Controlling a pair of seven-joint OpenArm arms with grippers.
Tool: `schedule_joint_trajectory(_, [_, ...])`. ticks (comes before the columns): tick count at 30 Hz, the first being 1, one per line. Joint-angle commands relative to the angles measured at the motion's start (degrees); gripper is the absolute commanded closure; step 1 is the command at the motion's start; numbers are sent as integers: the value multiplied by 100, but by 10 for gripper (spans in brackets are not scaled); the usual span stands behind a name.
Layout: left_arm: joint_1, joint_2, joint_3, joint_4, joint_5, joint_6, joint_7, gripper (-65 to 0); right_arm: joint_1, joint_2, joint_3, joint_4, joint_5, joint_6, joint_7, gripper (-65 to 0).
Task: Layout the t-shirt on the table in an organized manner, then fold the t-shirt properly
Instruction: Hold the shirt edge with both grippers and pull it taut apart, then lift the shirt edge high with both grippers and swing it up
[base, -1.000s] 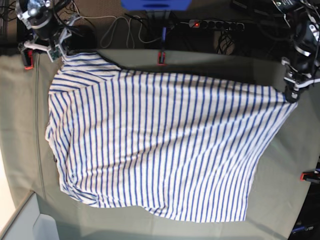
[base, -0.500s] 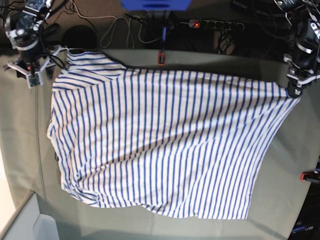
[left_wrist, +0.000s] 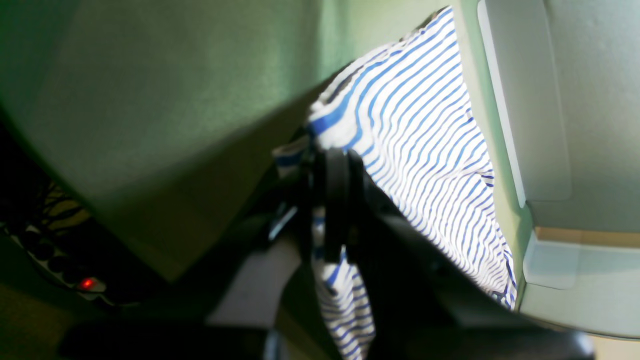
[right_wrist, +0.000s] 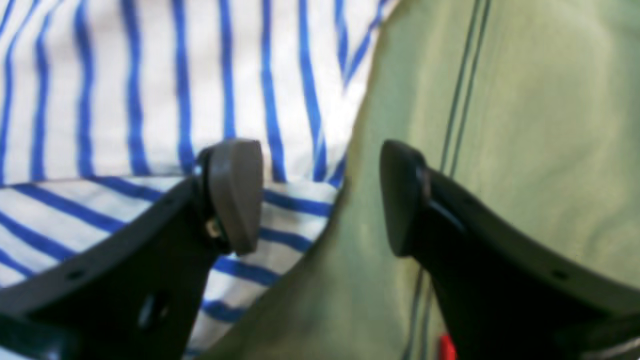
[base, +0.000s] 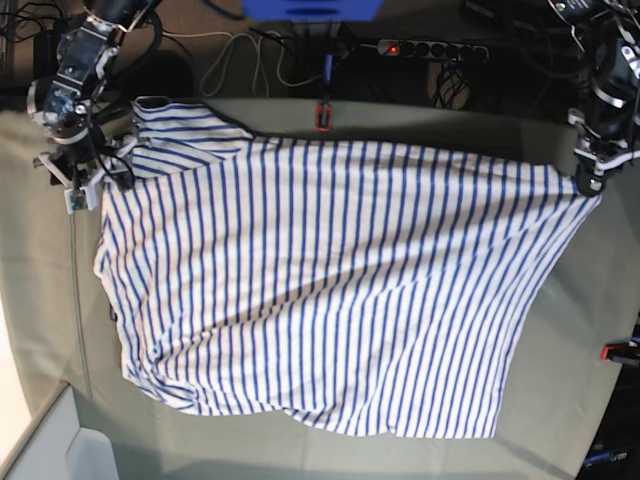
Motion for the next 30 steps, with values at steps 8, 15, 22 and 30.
schedule_joint_trajectory(8, [-37, -62, -42, 78, -78, -29, -114, -2, -154, 145, 110, -199, 53, -42, 100, -372])
schedule_joint_trajectory(15, [-37, -62, -33, -107, -78, -29, -114, -2, -673, 145, -382, -191, 53, -42, 127, -132])
schedule_joint_trajectory(22, [-55, -62, 2, -116, -78, -29, -114, -2, -656, 153, -382, -129, 53, -42, 136, 0])
schedule_joint_trajectory(30, [-125, -115, 152, -116, -78, -29, -114, -2, -814, 215, -215, 1207, 1125, -42, 92, 0])
